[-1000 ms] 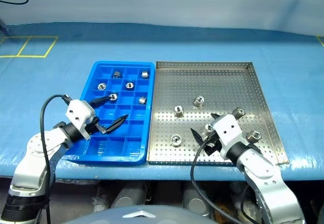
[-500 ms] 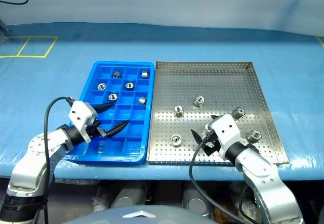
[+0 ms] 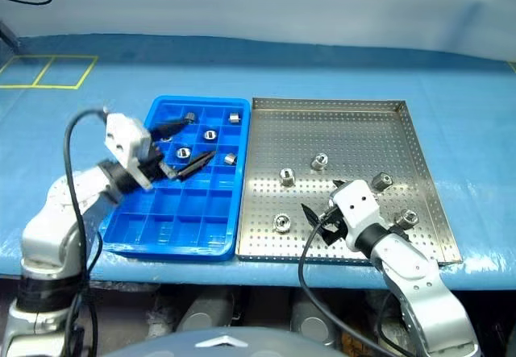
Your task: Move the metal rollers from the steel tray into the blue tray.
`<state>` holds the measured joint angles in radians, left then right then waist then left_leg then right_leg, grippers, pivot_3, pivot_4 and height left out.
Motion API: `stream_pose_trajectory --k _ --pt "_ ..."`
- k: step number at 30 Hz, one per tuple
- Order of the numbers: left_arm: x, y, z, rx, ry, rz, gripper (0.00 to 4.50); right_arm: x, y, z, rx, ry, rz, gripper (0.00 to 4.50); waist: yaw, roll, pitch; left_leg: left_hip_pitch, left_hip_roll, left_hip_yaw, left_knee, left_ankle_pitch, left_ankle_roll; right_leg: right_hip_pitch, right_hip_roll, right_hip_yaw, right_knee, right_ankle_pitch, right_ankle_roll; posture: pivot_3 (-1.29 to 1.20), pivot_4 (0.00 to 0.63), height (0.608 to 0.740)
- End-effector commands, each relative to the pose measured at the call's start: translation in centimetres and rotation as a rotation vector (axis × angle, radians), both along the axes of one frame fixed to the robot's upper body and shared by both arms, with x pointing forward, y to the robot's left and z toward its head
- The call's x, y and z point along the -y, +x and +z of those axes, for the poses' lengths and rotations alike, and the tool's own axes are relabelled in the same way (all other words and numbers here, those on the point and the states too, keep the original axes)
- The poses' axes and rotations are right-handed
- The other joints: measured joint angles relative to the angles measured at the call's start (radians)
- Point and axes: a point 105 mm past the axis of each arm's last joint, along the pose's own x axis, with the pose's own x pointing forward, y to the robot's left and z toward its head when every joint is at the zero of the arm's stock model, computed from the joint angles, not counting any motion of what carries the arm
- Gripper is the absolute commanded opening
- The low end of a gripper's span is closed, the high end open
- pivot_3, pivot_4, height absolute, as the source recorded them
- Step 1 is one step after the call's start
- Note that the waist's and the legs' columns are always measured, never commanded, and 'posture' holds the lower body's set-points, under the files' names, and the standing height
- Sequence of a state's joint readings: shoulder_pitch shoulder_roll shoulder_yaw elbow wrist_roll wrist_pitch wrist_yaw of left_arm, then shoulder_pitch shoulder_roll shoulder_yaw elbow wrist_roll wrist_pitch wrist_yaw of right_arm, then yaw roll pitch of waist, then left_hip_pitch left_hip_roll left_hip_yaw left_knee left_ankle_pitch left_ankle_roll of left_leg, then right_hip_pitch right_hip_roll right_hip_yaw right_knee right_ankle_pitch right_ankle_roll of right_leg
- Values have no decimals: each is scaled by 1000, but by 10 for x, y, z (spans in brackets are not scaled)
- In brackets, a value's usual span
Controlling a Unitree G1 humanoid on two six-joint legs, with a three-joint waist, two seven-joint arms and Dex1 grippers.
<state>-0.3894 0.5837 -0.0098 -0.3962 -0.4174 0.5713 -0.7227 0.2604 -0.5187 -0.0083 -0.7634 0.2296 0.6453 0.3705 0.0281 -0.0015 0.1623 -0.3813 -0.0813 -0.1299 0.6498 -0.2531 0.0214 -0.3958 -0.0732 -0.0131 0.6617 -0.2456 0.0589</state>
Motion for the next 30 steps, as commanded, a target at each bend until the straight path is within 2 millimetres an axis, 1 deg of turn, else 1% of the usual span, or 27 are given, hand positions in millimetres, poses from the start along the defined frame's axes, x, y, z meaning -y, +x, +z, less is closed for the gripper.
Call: stream_pose_trajectory --k 1,4,6,9,13,16,20,23,29,30 --pt "22 7 -9 -110 86 -138 4500 -3 0 8 35 -2 4 4473 -7 0 0 0 0 1 0 0 0 0 0 1 0 0 0 1 150 740" --pt "41 21 -13 -152 188 -194 4500 -3 1 8 37 4 -7 4473 -20 -1 0 1 0 3 0 1 -2 0 1 3 0 1 0 -11 150 740" --pt "61 29 -25 -168 316 -283 4500 -3 -1 7 37 10 -20 4473 -27 -1 1 0 0 4 0 1 -2 -1 1 4 -1 1 -1 -24 150 740" --pt "75 44 -42 -192 443 -327 4500 -4 -3 6 37 22 -40 4473 -31 -1 1 0 0 4 0 1 -2 -1 1 3 -1 2 -1 -50 150 740" --pt "94 58 -58 -225 505 -338 4500 -3 -6 3 38 31 -72 4473 -51 -1 1 -1 0 7 0 0 0 -2 1 6 -1 2 -1 -83 150 740" --pt "100 59 -68 -240 549 -371 4500 -2 -7 3 40 37 -89 4473 -65 -1 1 -2 0 9 0 -1 1 -5 1 9 -1 2 -1 -108 150 740" --pt "107 56 -86 -265 609 -412 4500 -2 -10 2 42 40 -110 4473 -70 -1 1 -2 1 11 0 -1 2 -5 1 10 0 2 0 -131 150 740" --pt "106 57 -95 -260 655 -417 4500 -1 -11 3 44 41 -120 4473 -73 -1 1 -2 1 12 2 -2 3 -5 1 11 0 3 1 -137 150 740" --pt "105 55 -109 -290 682 -419 4500 0 -11 3 47 41 -129 4473 -80 -1 1 -3 1 14 6 -5 8 -4 1 12 0 4 4 -147 150 740" --pt "105 55 -111 -296 685 -417 4326 0 -11 3 48 41 -129 4492 -81 -1 1 -3 1 14 7 -5 8 -4 1 12 0 4 4 -147 150 740"
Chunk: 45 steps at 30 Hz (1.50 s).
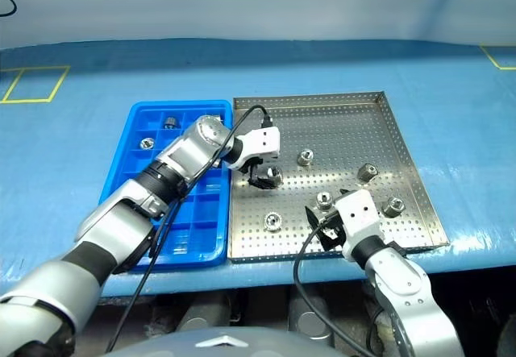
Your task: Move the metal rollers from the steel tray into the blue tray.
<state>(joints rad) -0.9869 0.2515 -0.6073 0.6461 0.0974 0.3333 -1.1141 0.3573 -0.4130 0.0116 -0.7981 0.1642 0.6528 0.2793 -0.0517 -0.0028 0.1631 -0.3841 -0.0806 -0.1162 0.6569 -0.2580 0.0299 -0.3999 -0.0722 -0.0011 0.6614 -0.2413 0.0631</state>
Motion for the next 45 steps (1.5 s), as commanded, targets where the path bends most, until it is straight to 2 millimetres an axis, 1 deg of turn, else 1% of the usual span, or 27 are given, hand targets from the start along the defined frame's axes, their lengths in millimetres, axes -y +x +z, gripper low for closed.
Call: stream_pose_trajectory --k 1,2,6,8,9,12,14,15,16,18,19,20,21,23,25,27,28,30,31,34,37,40,42,45 --pt "2 -1 -3 2 7 -11 4136 -4 1 16 74 4 9 4500 -2 0 0 0 0 0 1 0 1 0 0 0 0 0 0 -145 150 740" --pt "2 -1 -5 -5 8 -10 3934 -4 2 16 76 3 9 4500 -3 0 0 0 0 0 1 -1 1 0 0 1 0 0 1 -145 150 740" --pt "4 -2 -8 -18 -4 -2 2630 -4 4 17 82 4 9 4500 -7 0 0 0 0 1 3 -1 2 1 0 1 0 1 1 -147 150 740" --pt "6 -1 -3 -16 -34 5 1940 -4 4 18 84 3 9 4500 -6 0 0 0 0 1 4 -1 2 1 0 1 0 1 2 -143 150 740" --pt "7 0 0 -13 -55 12 1697 -4 5 18 85 2 9 4500 -6 0 0 0 0 1 4 -1 2 2 0 1 0 1 2 -138 150 740" --pt "8 8 19 16 -147 56 1706 -5 6 19 89 3 16 4500 -7 0 0 0 0 1 4 -2 3 1 0 1 0 1 2 -121 150 740" --pt "4 15 41 62 -237 104 1706 -9 9 22 101 20 31 4500 -10 0 0 0 0 1 4 -2 3 1 0 2 0 1 3 -92 150 740" --pt "-3 20 57 89 -296 142 1706 -13 11 25 110 33 46 4500 -10 0 0 0 0 1 4 -2 3 0 0 2 1 2 3 -85 150 740" --pt "-7 22 67 107 -334 166 1706 -16 13 27 116 42 57 4500 -11 0 0 0 0 1 4 -2 3 0 0 2 1 2 2 -72 150 740" --pt "-22 24 87 160 -392 214 1706 -23 17 28 121 44 89 4500 -10 0 0 -1 0 1 4 -1 2 -1 0 3 2 2 2 -50 150 740" --pt "-35 23 97 193 -418 246 1706 -29 19 29 123 41 116 4500 -11 1 0 -1 0 1 4 0 1 -1 0 3 2 2 2 -34 150 740" --pt "-44 21 104 216 -433 269 1706 -34 21 30 124 38 136 4500 -10 1 0 0 1 2 3 1 -2 -2 0 4 2 2 2 -21 150 740" --pt "-61 19 110 254 -436 314 1706 -41 25 31 131 34 157 4500 -9 1 0 0 1 2 3 1 -3 -2 0 5 3 2 2 -4 150 740" --pt "-85 12 115 306 -420 384 1706 -52 31 35 140 39 185 4500 -11 1 0 0 2 4 2 2 -4 -4 0 8 4 3 0 31 150 740" --pt "-118 1 113 346 -392 493 1706 -71 37 39 138 52 256 4500 -2 1 -1 0 2 5 0 3 -5 -8 0 11 6 3 0 45 150 740" --pt "-150 -14 106 366 -365 613 1706 -91 40 41 135 37 343 4500 6 1 0 0 3 6 -1 3 -6 -10 0 12 6 4 -1 75 150 740" --pt "-162 -22 102 373 -349 663 1706 -98 41 42 138 32 372 4500 14 0 0 -1 3 5 -1 3 -6 -10 0 13 6 4 -2 89 150 740" --pt "-177 -32 96 377 -328 730 1706 -106 43 44 142 35 400 4500 39 -1 0 -1 3 5 -2 3 -6 -10 1 13 6 4 -2 107 150 740" --pt "-188 -38 90 380 -309 787 1706 -110 45 46 144 44 419 4500 50 -1 0 -1 3 4 -2 3 -6 -12 2 11 5 4 -2 133 150 740" --pt "-210 -51 77 398 -261 917 1706 -119 47 47 142 52 461 4500 83 -1 -1 -1 2 3 0 3 -5 -12 3 10 2 5 -1 168 150 740" --pt "-224 -60 65 417 -217 1030 1706 -123 47 45 135 52 494 4500 103 -3 -2 -1 1 3 0 2 -5 -11 3 11 0 6 0 186 150 740" --pt "-233 -64 52 428 -154 1106 1706 -124 47 44 129 52 503 4500 118 -4 -2 -1 1 3 0 3 -6 -11 3 11 0 7 -1 190 150 740" --pt "-236 -64 46 434 -137 1131 1706 -124 46 43 126 54 504 4500 124 -4 -2 -1 2 3 -1 3 -7 -12 3 11 1 7 -2 189 150 740" --pt "-234 -61 37 422 -120 1131 1706 -123 46 43 123 55 502 4500 128 -4 -2 -1 3 2 -1 3 -8 -12 3 10 1 7 -3 180 150 740"
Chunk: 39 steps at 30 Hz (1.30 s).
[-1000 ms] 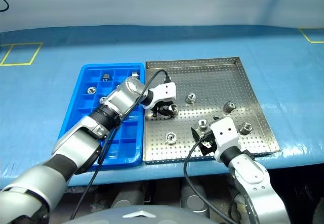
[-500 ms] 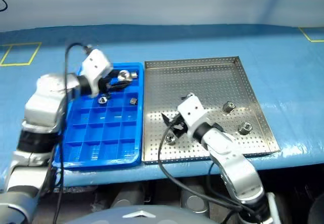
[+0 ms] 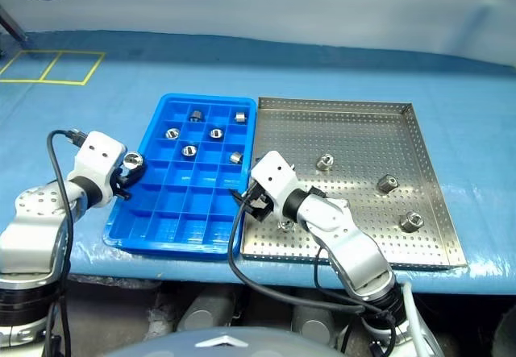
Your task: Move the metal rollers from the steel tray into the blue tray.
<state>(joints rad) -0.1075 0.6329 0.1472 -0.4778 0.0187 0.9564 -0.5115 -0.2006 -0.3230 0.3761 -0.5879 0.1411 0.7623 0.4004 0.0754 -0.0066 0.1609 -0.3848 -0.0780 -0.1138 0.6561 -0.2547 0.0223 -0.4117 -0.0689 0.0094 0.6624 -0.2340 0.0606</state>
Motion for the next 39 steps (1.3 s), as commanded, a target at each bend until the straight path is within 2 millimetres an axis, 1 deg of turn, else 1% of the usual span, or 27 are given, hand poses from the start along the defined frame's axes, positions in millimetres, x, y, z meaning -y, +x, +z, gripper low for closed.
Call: stream_pose_trajectory --k 1,7,9,11,13,18,20,21,23,25,26,28,29,30,32,33,35,37,39 --pt "5 6 3 33 26 -8 1706 -1 -1 9 38 26 9 4500 1 0 0 0 0 0 0 0 -1 0 0 0 0 0 0 173 150 740" --pt "15 16 -2 21 46 -70 1706 2 -1 9 37 26 -13 4500 -5 0 0 0 1 0 0 1 -1 0 0 0 0 0 -1 146 150 740" --pt "18 16 -9 -33 83 -106 1706 6 -1 9 38 27 -33 4500 -10 0 0 0 1 1 0 1 -2 -1 0 0 0 0 -1 112 150 740" --pt "11 13 -14 -89 152 -104 1706 10 -1 8 38 28 -60 4500 -18 0 0 0 1 1 -1 1 -2 -1 -1 0 0 0 -1 93 150 740" --pt "3 12 -13 -108 208 -75 1706 14 -2 7 37 27 -82 4500 -28 0 0 0 1 1 -2 1 -2 -1 -2 0 0 0 -1 78 150 740" --pt "-4 10 -6 -111 217 -36 1706 22 -4 6 33 35 -132 4500 -55 0 0 0 2 2 -4 1 -1 0 -2 0 0 1 -1 49 150 740" --pt "-5 10 -5 -113 213 -29 2435 25 -5 6 33 38 -149 4500 -61 0 0 0 3 1 -4 1 -1 0 -1 0 1 1 -2 45 150 740" --pt "-4 12 -5 -111 211 -33 2719 26 -5 6 33 38 -154 4500 -62 0 0 0 3 1 -4 1 -1 0 -1 0 1 1 -2 45 150 740" --pt "3 16 0 -87 189 -50 3335 29 -5 6 36 39 -164 4500 -62 0 0 1 4 1 -4 1 -1 0 0 0 1 1 -2 45 150 740" --pt "18 24 12 -24 123 -82 3982 32 -4 8 40 40 -178 4500 -58 0 0 1 4 0 -4 2 -1 0 0 0 0 1 -3 37 150 740" --pt "38 29 24 34 50 -164 4278 36 -5 9 45 40 -191 4500 -52 0 0 1 4 0 -4 2 -1 0 0 -1 0 1 -3 37 150 740" --pt "77 34 46 109 -122 -326 4278 45 -5 12 55 35 -217 4500 -39 0 0 1 2 -2 -4 3 0 1 0 -4 -1 1 -2 31 150 740" --pt "97 34 57 139 -180 -430 4278 51 -7 14 60 33 -229 4500 -35 0 0 1 1 -2 -3 3 0 2 0 -5 -2 2 -1 33 150 740" --pt "112 33 64 151 -219 -521 4278 57 -9 15 63 29 -239 4500 -34 -1 0 -1 0 -3 -1 5 -3 2 -1 -6 -2 3 -1 32 150 740" --pt "141 29 74 154 -265 -715 4278 73 -15 16 63 -2 -264 4500 -42 -1 -1 -6 0 -2 3 5 -2 1 -2 -7 -3 4 0 25 150 740" --pt "151 26 75 145 -280 -790 4278 79 -18 15 60 -19 -273 4500 -48 -1 -1 -10 0 -1 4 5 -2 0 -2 -6 -2 5 0 18 150 740" --pt "171 19 72 83 -284 -966 4278 95 -24 11 39 -74 -303 4500 -60 0 -2 -10 0 0 3 5 -2 -2 -2 -5 -2 5 0 -3 150 740" --pt "187 6 60 -38 -261 -1151 4278 113 -31 4 -6 -133 -354 4500 -69 0 -2 -10 1 0 2 5 -2 -2 -2 -5 -2 5 -1 -27 150 740" --pt "195 -3 45 -144 -196 -1281 4278 124 -39 -3 -54 -168 -381 4500 -79 0 -2 -10 1 0 2 5 -2 -2 0 -5 -2 4 -1 -50 150 740"
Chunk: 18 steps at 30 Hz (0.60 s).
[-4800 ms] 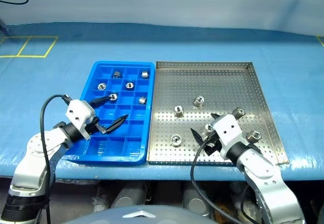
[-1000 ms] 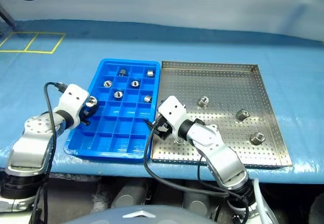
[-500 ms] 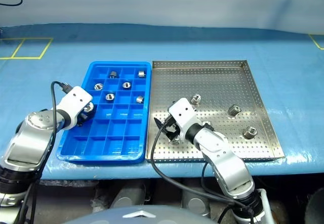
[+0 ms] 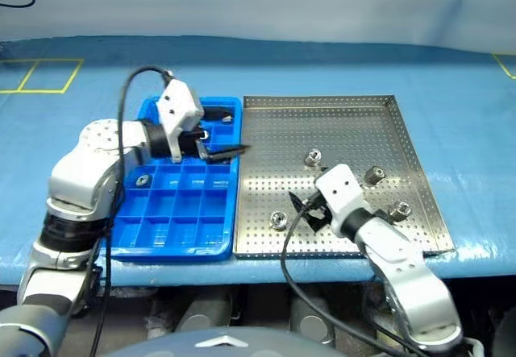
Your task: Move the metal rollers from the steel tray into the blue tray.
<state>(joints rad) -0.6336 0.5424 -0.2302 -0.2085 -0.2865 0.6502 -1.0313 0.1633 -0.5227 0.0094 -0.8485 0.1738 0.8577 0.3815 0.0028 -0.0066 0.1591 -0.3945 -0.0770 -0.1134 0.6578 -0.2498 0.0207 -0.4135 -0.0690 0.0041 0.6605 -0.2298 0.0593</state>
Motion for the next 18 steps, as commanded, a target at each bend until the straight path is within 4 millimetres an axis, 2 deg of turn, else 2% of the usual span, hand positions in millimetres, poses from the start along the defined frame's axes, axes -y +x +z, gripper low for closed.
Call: stream_pose_trajectory --k 1,5,9,14,18 --pt "14 -17 -20 -53 139 -260 4278 13 -13 5 -22 -26 -28 4500 -11 0 0 0 0 0 0 0 0 0 2 0 0 0 0 -70 150 740" --pt "21 -22 -50 -96 303 -423 4278 19 -23 -1 -50 -32 -71 4500 -32 0 0 0 1 1 1 -3 6 1 2 2 0 0 0 -128 150 740" --pt "30 -18 -76 -43 429 -507 4278 17 -28 -4 -47 1 -120 4500 -44 0 0 1 1 3 4 -3 8 1 3 4 0 1 2 -164 150 740" --pt "40 -17 -94 -8 475 -544 4278 15 -29 -4 -32 22 -157 4500 -55 0 0 0 1 5 5 -3 9 1 3 6 -1 3 5 -189 150 740" --pt "49 -14 -101 19 470 -533 4278 15 -28 -3 -20 31 -165 4500 -64 0 0 0 1 5 6 -3 10 1 3 6 0 3 5 -196 150 740"
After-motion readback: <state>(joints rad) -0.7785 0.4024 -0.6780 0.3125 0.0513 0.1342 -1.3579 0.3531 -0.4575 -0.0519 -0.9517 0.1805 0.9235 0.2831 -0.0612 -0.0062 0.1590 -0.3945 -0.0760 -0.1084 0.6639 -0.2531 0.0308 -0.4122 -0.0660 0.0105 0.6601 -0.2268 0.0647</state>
